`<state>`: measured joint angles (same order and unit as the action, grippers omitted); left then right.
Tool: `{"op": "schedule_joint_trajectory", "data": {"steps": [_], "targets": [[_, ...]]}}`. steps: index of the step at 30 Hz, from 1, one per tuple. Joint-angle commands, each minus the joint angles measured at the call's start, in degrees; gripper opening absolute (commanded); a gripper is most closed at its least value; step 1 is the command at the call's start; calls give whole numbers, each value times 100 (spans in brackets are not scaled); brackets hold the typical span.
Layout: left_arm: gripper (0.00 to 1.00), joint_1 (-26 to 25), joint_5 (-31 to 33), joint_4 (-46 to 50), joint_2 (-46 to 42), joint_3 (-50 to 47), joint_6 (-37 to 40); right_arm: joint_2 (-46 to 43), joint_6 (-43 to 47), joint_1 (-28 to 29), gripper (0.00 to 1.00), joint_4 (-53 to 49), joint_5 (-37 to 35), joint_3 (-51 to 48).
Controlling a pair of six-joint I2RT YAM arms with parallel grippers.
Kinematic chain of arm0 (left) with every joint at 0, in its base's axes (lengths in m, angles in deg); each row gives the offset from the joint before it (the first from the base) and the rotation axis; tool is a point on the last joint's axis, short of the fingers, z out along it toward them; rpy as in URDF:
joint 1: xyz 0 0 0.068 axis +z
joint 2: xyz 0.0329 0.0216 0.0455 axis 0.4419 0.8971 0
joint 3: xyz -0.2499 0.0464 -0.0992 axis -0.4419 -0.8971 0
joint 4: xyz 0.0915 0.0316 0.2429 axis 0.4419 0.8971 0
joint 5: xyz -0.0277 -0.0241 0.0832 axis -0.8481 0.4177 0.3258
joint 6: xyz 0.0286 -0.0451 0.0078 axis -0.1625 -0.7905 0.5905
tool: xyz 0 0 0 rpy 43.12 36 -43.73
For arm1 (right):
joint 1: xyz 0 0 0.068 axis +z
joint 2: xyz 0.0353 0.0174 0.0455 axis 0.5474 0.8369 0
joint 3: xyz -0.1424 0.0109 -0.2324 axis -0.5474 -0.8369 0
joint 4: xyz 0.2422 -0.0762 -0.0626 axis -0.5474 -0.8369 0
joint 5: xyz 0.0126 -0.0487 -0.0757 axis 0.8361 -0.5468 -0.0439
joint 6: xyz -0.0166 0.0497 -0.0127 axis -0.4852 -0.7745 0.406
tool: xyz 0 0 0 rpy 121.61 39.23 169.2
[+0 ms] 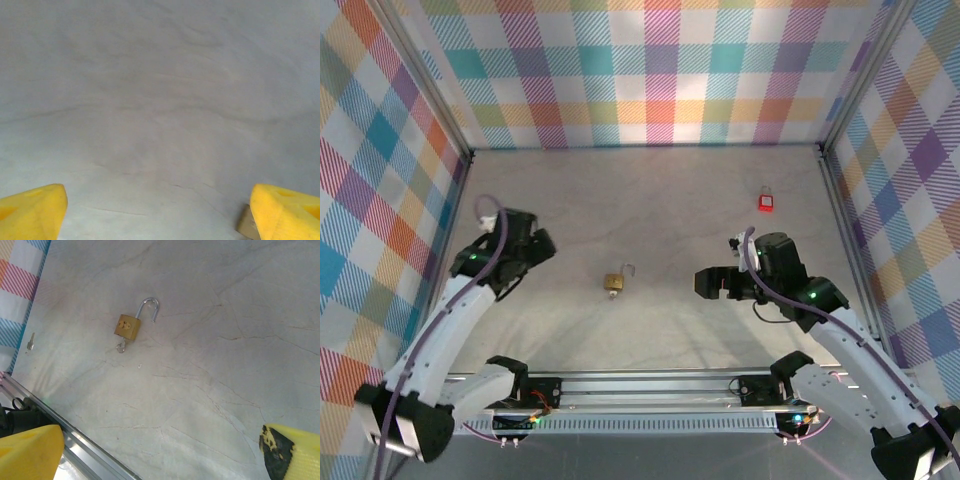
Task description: Unlock with the key
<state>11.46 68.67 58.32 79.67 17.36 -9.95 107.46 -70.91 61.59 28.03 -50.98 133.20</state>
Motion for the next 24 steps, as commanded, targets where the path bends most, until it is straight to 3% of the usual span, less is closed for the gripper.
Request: {"op": "schedule_joint_trajectory", "data": {"steps": [1, 6, 14, 18, 21, 24], "targets": [[94, 542, -398, 501, -2, -191, 342, -5, 138, -29, 100, -17, 205, -63], [94, 1012, -411, 479, 243, -440, 467, 66, 94, -19, 100, 154, 270, -150], [94, 2730, -1306, 429, 120, -673, 307, 311, 177, -28, 100, 318, 416, -163], [92, 4121, -2325, 60, 216, -1138, 115, 328, 168, -28, 100, 389, 496, -214], [89, 4701, -2504, -234, 258, -1457, -70, 292, 143, -37, 99, 425, 523, -280], [86, 4935, -2207, -473, 294, -1700, -189, 281, 135, -37, 100, 458, 568, -378]]}}
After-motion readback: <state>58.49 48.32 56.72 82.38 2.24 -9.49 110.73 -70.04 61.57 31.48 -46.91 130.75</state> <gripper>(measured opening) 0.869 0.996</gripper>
